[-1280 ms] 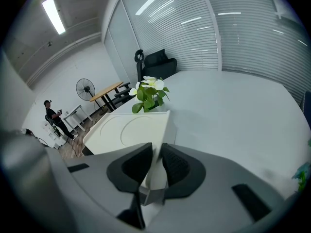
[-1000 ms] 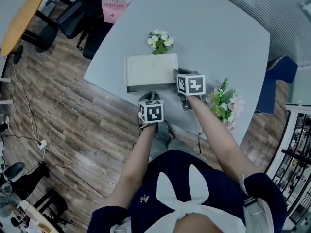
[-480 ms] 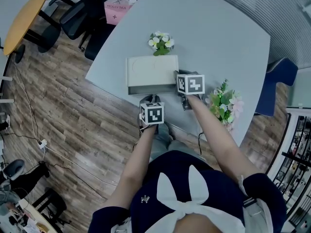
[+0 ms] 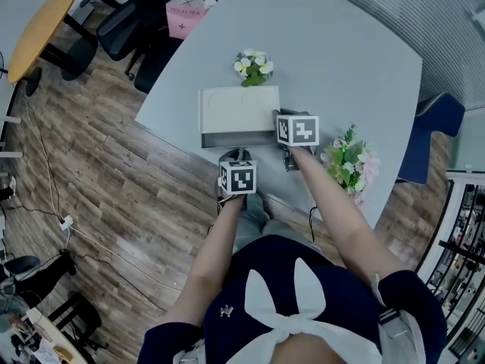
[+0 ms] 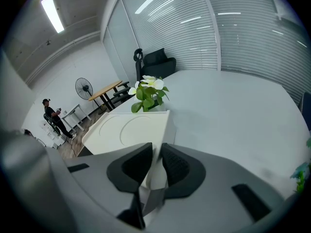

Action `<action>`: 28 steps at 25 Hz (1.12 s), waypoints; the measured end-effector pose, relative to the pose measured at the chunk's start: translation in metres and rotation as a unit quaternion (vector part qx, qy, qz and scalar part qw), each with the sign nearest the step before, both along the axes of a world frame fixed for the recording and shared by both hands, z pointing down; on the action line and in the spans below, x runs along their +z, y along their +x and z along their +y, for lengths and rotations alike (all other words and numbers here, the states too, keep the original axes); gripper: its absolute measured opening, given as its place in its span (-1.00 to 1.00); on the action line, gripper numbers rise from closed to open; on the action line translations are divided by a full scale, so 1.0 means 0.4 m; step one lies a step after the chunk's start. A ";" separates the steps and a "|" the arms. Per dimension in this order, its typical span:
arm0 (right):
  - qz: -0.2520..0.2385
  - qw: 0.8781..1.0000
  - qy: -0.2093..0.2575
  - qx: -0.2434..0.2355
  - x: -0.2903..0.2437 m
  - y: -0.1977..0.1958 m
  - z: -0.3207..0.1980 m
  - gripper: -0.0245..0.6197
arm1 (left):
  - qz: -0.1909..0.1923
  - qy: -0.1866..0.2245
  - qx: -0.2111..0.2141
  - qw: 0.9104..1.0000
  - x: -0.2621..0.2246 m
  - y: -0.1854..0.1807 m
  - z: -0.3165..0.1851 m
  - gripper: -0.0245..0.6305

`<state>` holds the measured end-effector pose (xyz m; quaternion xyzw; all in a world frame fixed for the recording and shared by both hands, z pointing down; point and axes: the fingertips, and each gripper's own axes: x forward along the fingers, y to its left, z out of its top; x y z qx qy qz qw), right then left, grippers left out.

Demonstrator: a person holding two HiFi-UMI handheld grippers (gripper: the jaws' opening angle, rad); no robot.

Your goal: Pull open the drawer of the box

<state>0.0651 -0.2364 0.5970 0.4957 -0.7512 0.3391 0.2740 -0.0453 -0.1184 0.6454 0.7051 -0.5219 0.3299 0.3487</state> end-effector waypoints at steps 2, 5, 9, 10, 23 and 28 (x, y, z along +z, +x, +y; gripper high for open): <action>-0.001 1.000 -0.001 0.001 0.001 0.000 0.001 -0.71 | -0.001 0.000 0.002 1.000 0.000 0.001 0.005 -0.68; -0.002 1.000 0.000 0.002 0.004 0.001 0.001 -0.71 | -0.001 0.000 0.002 1.000 0.002 0.000 0.012 -0.68; -0.003 1.000 0.002 0.003 -0.001 -0.001 0.002 -0.71 | -0.002 0.000 0.003 1.000 0.000 -0.003 0.022 -0.68; -0.004 1.000 0.001 0.003 -0.001 -0.002 0.003 -0.71 | -0.002 0.000 0.004 1.000 0.000 -0.003 0.024 -0.68; 0.003 1.000 -0.007 0.002 -0.004 -0.004 0.002 -0.71 | -0.005 -0.001 0.005 1.000 0.001 0.002 0.035 -0.68; 0.006 1.000 -0.003 0.004 0.000 0.001 -0.001 -0.71 | -0.006 -0.002 0.008 1.000 0.002 0.003 0.039 -0.68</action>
